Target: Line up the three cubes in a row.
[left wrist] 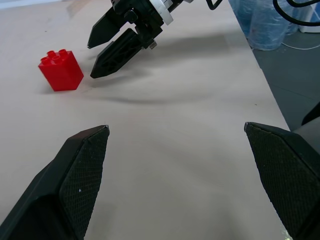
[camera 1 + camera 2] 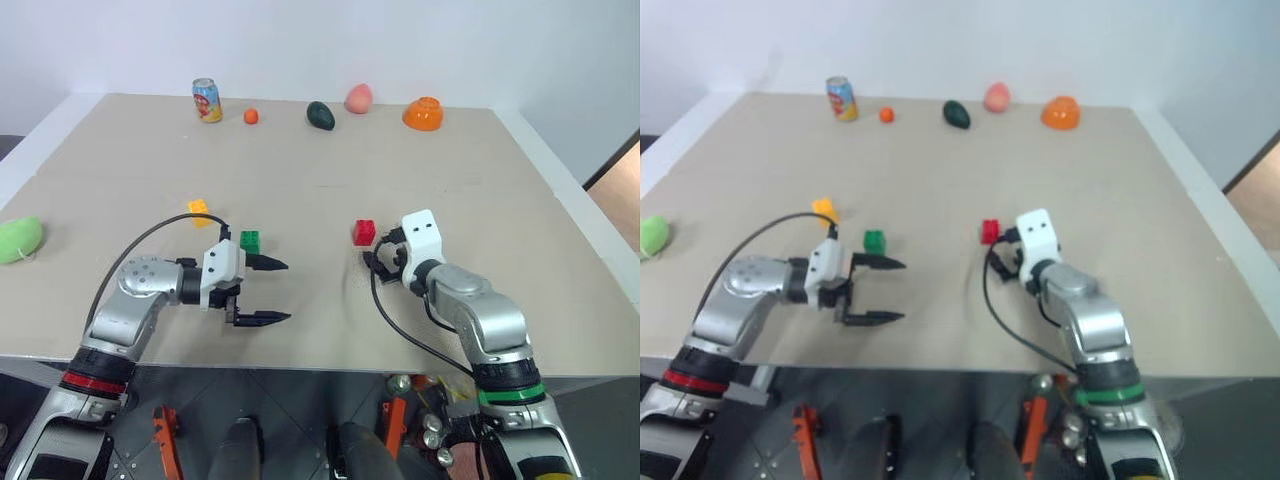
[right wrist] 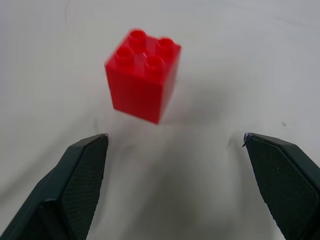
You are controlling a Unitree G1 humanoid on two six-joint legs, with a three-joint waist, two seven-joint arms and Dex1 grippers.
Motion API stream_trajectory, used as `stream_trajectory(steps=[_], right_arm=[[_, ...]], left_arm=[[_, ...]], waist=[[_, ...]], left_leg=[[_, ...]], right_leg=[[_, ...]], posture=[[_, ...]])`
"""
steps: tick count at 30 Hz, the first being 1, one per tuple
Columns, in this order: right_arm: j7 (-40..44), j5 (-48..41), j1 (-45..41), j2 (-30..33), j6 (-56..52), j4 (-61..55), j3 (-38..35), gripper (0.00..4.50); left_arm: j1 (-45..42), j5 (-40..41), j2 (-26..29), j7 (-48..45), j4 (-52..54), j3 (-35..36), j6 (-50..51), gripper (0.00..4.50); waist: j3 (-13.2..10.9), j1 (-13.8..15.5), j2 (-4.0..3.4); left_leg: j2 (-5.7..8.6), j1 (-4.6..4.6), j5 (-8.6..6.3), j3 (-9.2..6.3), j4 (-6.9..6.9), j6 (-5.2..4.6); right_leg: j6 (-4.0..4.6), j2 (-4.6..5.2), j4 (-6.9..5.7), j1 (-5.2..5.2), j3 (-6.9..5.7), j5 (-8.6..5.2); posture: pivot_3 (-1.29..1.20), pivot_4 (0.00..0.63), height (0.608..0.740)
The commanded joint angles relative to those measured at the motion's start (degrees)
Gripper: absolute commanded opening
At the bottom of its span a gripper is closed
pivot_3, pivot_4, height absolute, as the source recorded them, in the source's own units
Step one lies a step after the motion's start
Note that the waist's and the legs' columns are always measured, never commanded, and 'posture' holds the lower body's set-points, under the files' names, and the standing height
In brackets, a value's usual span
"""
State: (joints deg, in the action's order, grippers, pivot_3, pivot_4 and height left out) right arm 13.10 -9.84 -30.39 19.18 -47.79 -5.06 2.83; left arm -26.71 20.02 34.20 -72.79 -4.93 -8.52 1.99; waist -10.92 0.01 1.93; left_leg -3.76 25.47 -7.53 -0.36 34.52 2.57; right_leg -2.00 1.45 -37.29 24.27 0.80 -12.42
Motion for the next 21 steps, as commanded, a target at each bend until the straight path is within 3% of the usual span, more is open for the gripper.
stream_trajectory(steps=[1, 21], right_arm=[[-0.2, 1.3, -2.1, -0.6, 2.3, 1.5, 0.2, 4.5], [0.6, 4.6, -9.4, -5.3, 10.1, 16.0, 0.8, 4.5]], left_arm=[[0.4, -0.5, -0.6, 0.9, 2.1, 0.7, -1.5, 4.48], [0.2, -1.4, -2.2, 1.8, 0.6, 1.0, -2.0, 4.48]], waist=[[0.0, -0.1, 0.0], [0.0, -1.3, -0.01]], left_leg=[[0.0, 0.0, 0.0, 0.01, 0.01, 0.0], [-0.02, -0.11, 0.16, 0.06, 0.0, -0.24]], right_leg=[[0.0, 0.0, 0.0, 0.0, 0.02, 0.01], [0.12, -0.07, 0.0, 0.02, 0.13, 0.33]], posture=[[0.0, 0.15, 0.738], [0.0, 0.15, 0.738]])
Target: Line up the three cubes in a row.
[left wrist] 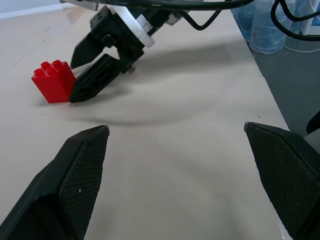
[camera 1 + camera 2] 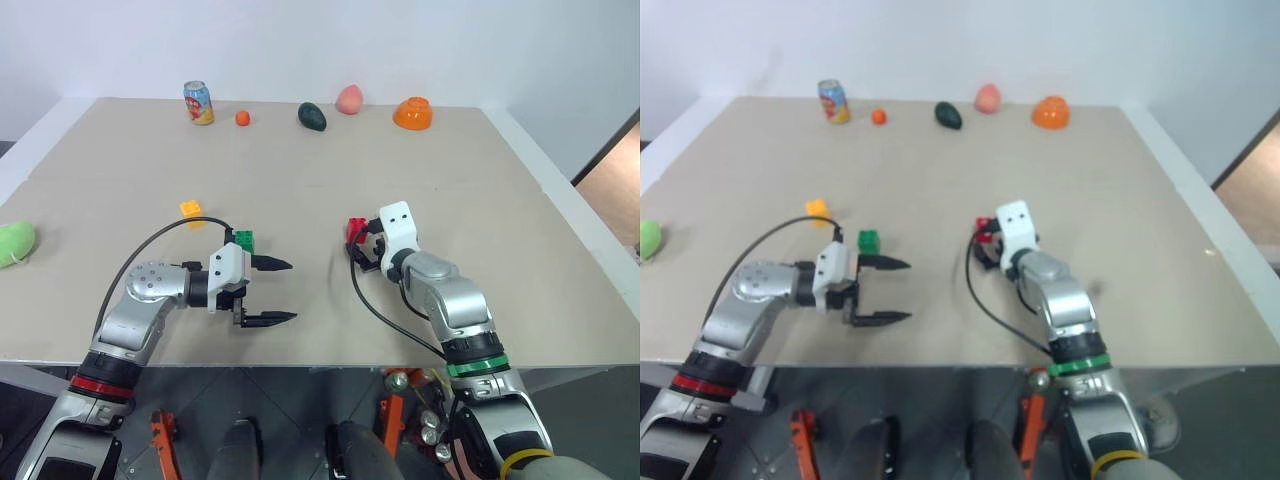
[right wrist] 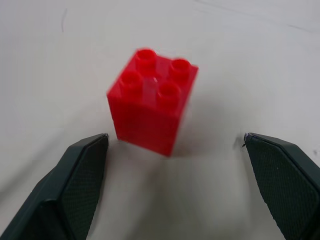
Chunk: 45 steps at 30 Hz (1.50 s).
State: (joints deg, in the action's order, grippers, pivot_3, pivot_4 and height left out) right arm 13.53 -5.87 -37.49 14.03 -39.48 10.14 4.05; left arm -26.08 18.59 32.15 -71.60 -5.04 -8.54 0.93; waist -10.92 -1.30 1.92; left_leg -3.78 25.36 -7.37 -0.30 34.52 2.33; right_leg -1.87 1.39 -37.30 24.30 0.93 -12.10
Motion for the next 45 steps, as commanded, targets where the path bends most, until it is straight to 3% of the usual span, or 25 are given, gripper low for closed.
stream_trajectory(steps=[1, 11, 14, 20, 22, 30, 34, 38, 45], right_arm=[[0.3, 0.7, -2.5, -0.2, 2.1, 1.2, -0.5, 4.5], [1.4, 1.5, -4.2, -1.2, 3.8, 4.3, 0.1, 4.5], [1.6, 1.8, -4.1, -1.7, 3.6, 4.1, 0.4, 3.76], [1.8, 2.1, -4.4, -2.0, 3.8, 4.5, 0.0, 1.56], [1.9, 2.1, -4.5, -1.8, 4.0, 4.6, -0.2, 1.22], [8.2, 1.3, -0.4, 2.1, 7.8, -1.1, 0.5, 1.22], [17.4, -1.4, 4.1, 7.7, 9.6, -8.0, 0.4, 1.22], [31.7, -5.4, 7.7, 16.9, 13.3, -13.4, 0.4, 1.22], [52.0, -13.9, 8.4, 23.7, 13.4, -19.1, 4.6, 1.22]], left_arm=[[-0.4, 0.0, -0.2, 0.7, 0.7, 1.1, -0.9, 4.48], [-1.1, -1.2, 0.8, 2.8, -2.9, 2.7, -2.9, 4.48], [-1.4, -1.3, 0.9, 3.1, -3.6, 3.0, -3.2, 4.5], [-1.6, -1.5, 0.6, 3.6, -3.8, 3.1, -3.3, 4.5], [-2.1, -1.3, 0.3, 3.8, -4.2, 3.2, -3.3, 4.5], [-4.0, 2.3, -1.9, 1.5, -6.4, 4.2, -2.8, 4.5], [-5.1, 4.5, -1.4, -2.0, -7.6, 5.0, -2.2, 4.5], [-6.6, 4.1, -0.2, -6.4, -11.7, 6.1, -7.2, 4.5], [-0.9, 8.4, 3.9, -10.6, -8.3, 11.5, -7.3, 4.5]], waist=[[0.0, 0.0, 0.0], [0.0, 0.0, -0.01], [0.0, 0.0, -0.01], [0.0, 0.0, -0.01], [0.0, 0.0, -0.01], [0.0, 0.1, -0.01], [0.0, 0.1, -0.02], [0.0, -0.1, -0.05], [0.0, -0.5, -0.05]], left_leg=[[0.0, 0.0, 0.0, 0.0, 0.0, 0.0], [-0.01, 0.01, 0.0, 0.02, -0.09, 0.0], [-0.01, 0.01, 0.0, 0.03, -0.09, 0.0], [-0.01, 0.02, 0.0, 0.04, -0.08, 0.0], [-0.01, 0.02, 0.0, 0.04, -0.09, 0.0], [-0.01, 0.04, 0.0, 0.05, -0.09, 0.0], [0.0, 0.06, -0.01, 0.05, -0.09, 0.0], [0.0, 0.04, -0.01, 0.05, -0.08, 0.0], [-0.07, -0.06, -0.02, 0.07, -0.1, 0.01]], right_leg=[[0.0, 0.0, 0.0, 0.0, 0.01, 0.0], [-0.02, -0.03, 0.0, 0.07, 0.04, -0.02], [-0.02, -0.03, 0.0, 0.07, 0.05, -0.02], [-0.03, -0.02, 0.0, 0.06, 0.06, -0.02], [-0.02, -0.02, 0.0, 0.07, 0.06, -0.02], [-0.05, -0.02, 0.0, 0.07, 0.07, -0.03], [-0.1, -0.02, 0.01, 0.07, 0.09, -0.07], [-0.09, -0.04, 0.01, 0.08, 0.09, -0.06], [0.02, -0.07, 0.0, 0.08, 0.09, -0.06]], posture=[[0.0, 0.15, 0.738], [0.0, 0.15, 0.738], [0.0, 0.15, 0.738], [0.0, 0.15, 0.738], [0.0, 0.15, 0.738], [0.0, 0.15, 0.738], [0.0, 0.15, 0.738], [0.0, 0.15, 0.738], [0.0, 0.15, 0.738]])
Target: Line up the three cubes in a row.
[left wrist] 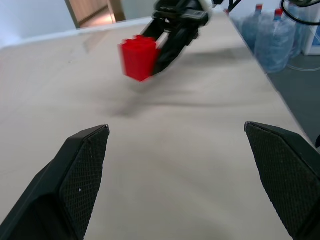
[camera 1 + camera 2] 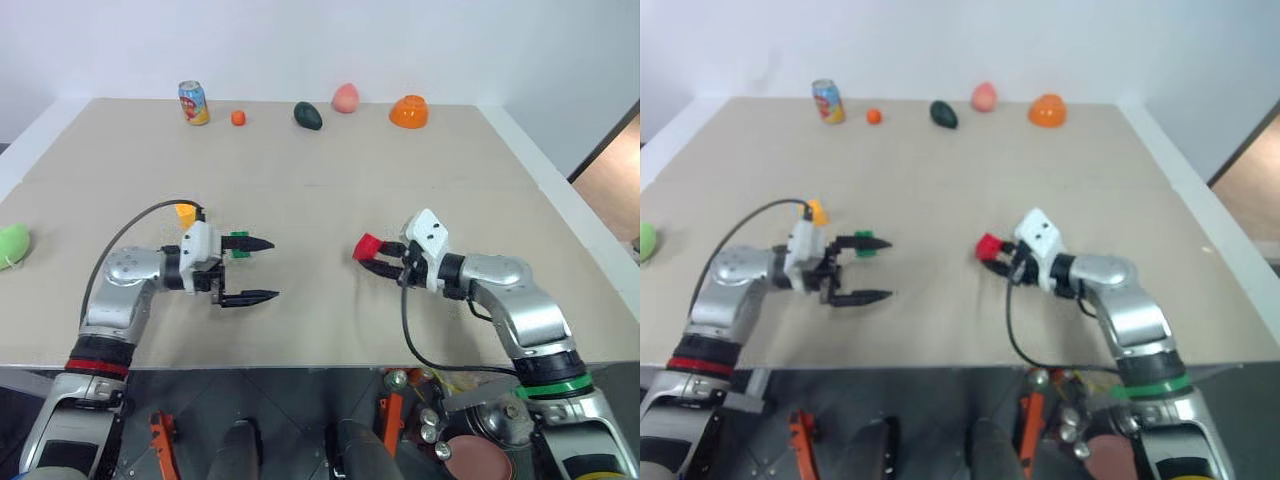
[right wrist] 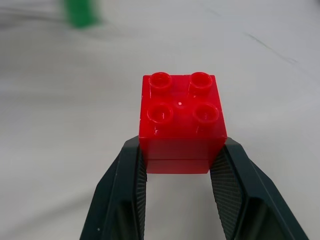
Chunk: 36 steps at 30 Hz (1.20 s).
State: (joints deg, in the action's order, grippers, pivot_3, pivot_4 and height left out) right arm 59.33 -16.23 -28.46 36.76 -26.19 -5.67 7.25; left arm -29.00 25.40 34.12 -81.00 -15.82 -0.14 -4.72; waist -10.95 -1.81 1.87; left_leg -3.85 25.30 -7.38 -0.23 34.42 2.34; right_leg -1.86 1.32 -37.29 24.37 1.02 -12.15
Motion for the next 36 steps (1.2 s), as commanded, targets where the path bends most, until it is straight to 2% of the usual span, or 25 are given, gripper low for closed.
stream_trajectory(steps=[1, 7, 16, 24, 36], right_arm=[[7.9, -3.7, -1.1, 1.1, 0.3, -3.2, 2.4, 1.22], [14.2, -0.6, -4.7, 0.0, 7.3, 4.8, 7.0, 1.22], [16.3, 2.7, -10.0, -3.3, 15.7, 18.2, 7.2, 1.22], [19.1, 6.1, -10.7, -3.4, 22.6, 25.6, 8.4, 1.22], [21.3, 10.3, -14.7, -7.0, 31.0, 36.7, 8.8, 1.22]], left_arm=[[3.6, 2.0, 2.8, -2.0, 3.0, 4.1, -2.3, 4.5], [13.3, 4.2, 7.1, -1.8, 10.1, 8.4, -0.9, 4.5], [23.4, 7.8, 9.7, 3.7, 19.9, 15.4, 4.0, 4.5], [25.7, 8.8, 9.8, 6.1, 22.5, 17.4, 5.6, 4.5], [25.5, 8.8, 9.5, 7.8, 23.4, 17.8, 6.2, 4.5]], waist=[[0.0, 0.0, 0.0], [0.0, 0.3, 0.0], [0.0, 0.6, 0.0], [0.0, 0.6, 0.0], [0.0, 0.6, 0.0]], left_leg=[[-0.01, -0.01, 0.0, 0.0, -0.01, 0.0], [-0.01, 0.01, -0.03, 0.08, 0.03, 0.05], [-0.04, 0.02, -0.08, 0.2, 0.01, 0.16], [-0.05, 0.01, -0.12, 0.24, -0.01, 0.22], [-0.06, -0.02, -0.11, 0.24, -0.01, 0.22]], right_leg=[[0.02, -0.01, 0.0, 0.0, -0.01, -0.01], [0.05, 0.09, 0.01, 0.01, -0.02, -0.02], [0.11, 0.18, 0.01, 0.13, -0.05, -0.03], [0.13, 0.14, 0.01, 0.15, -0.04, -0.09], [0.15, 0.11, 0.01, 0.15, -0.03, -0.07]], posture=[[0.0, 0.15, 0.738], [0.0, 0.15, 0.738], [0.0, 0.15, 0.738], [0.0, 0.15, 0.738], [0.0, 0.15, 0.738]])
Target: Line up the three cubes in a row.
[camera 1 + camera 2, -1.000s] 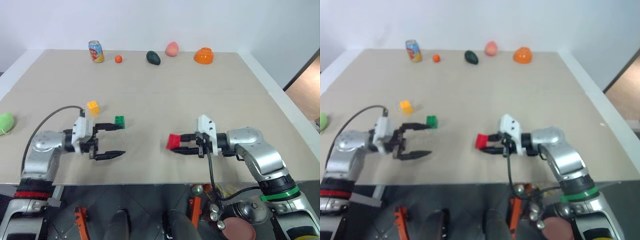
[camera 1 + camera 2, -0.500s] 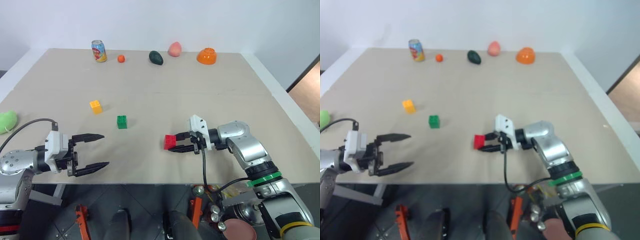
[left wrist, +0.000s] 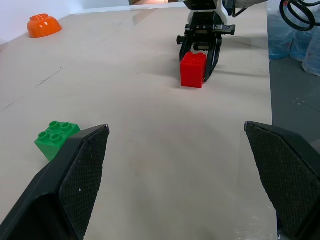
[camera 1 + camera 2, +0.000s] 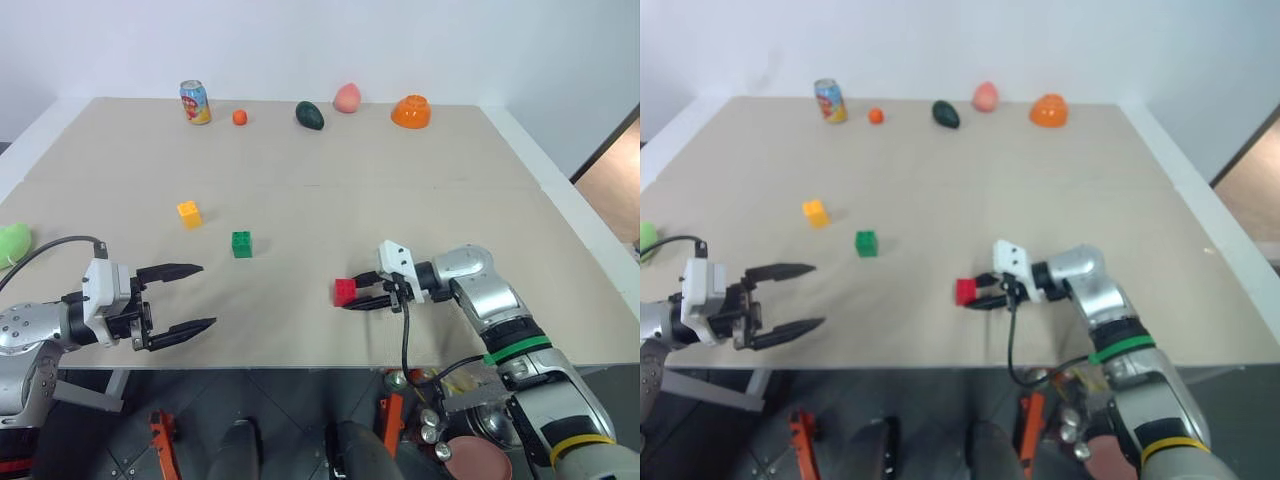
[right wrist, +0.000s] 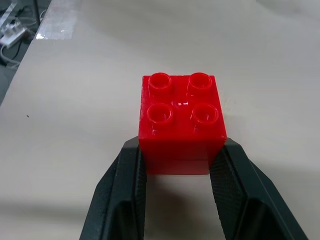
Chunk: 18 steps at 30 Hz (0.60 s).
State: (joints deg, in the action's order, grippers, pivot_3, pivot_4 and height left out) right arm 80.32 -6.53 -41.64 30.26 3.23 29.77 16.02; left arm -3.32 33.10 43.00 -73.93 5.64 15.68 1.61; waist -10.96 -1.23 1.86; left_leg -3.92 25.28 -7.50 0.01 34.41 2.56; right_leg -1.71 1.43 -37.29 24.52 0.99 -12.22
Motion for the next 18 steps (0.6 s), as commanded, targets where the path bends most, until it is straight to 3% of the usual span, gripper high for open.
stream_trajectory(steps=[1, 3, 5, 12, 18], right_arm=[[0.3, 0.8, -1.8, -0.7, 2.0, 1.7, 0.0, 1.22], [0.7, 1.1, -2.1, -1.0, 2.4, 2.6, 0.0, 1.22], [1.0, 1.4, -2.5, -1.1, 2.8, 3.6, -0.1, 2.28], [1.7, 1.7, -4.0, -1.2, 1.8, 5.2, -0.6, 4.48], [7.0, 1.7, -6.0, 2.6, -1.3, 3.9, -0.7, 4.48]], left_arm=[[-0.2, 1.2, 0.6, 0.9, 2.0, 2.0, 0.0, 4.5], [0.1, 1.2, 0.6, 1.1, 2.3, 2.1, -0.1, 4.5], [0.5, 1.2, 0.6, 1.4, 2.7, 2.1, -0.2, 4.5], [0.8, 1.3, 0.3, 2.3, 3.4, 1.9, 0.0, 4.5], [0.0, 1.5, -0.3, 3.8, 2.7, 1.7, 0.4, 4.5]], waist=[[0.0, 0.0, 0.0], [0.0, -0.1, 0.0], [0.0, -0.1, 0.0], [0.0, -0.1, 0.0], [0.0, 0.0, -0.05]], left_leg=[[0.0, 0.0, 0.0, 0.0, 0.0, 0.0], [-0.01, -0.04, 0.0, 0.01, 0.0, 0.0], [-0.02, -0.08, 0.0, 0.01, 0.0, 0.0], [-0.02, -0.08, -0.01, 0.03, -0.03, 0.01], [-0.03, -0.08, -0.01, 0.03, -0.05, 0.02]], right_leg=[[0.0, 0.0, 0.0, 0.0, 0.0, 0.0], [0.02, -0.01, 0.0, -0.02, 0.0, 0.01], [0.04, -0.02, 0.0, -0.04, 0.0, 0.02], [0.03, 0.0, 0.0, -0.05, 0.01, 0.01], [0.03, -0.01, 0.0, -0.03, 0.01, 0.0]], posture=[[0.0, 0.15, 0.738], [0.0, 0.15, 0.738], [0.0, 0.15, 0.738], [0.0, 0.15, 0.738], [0.0, 0.15, 0.738]])
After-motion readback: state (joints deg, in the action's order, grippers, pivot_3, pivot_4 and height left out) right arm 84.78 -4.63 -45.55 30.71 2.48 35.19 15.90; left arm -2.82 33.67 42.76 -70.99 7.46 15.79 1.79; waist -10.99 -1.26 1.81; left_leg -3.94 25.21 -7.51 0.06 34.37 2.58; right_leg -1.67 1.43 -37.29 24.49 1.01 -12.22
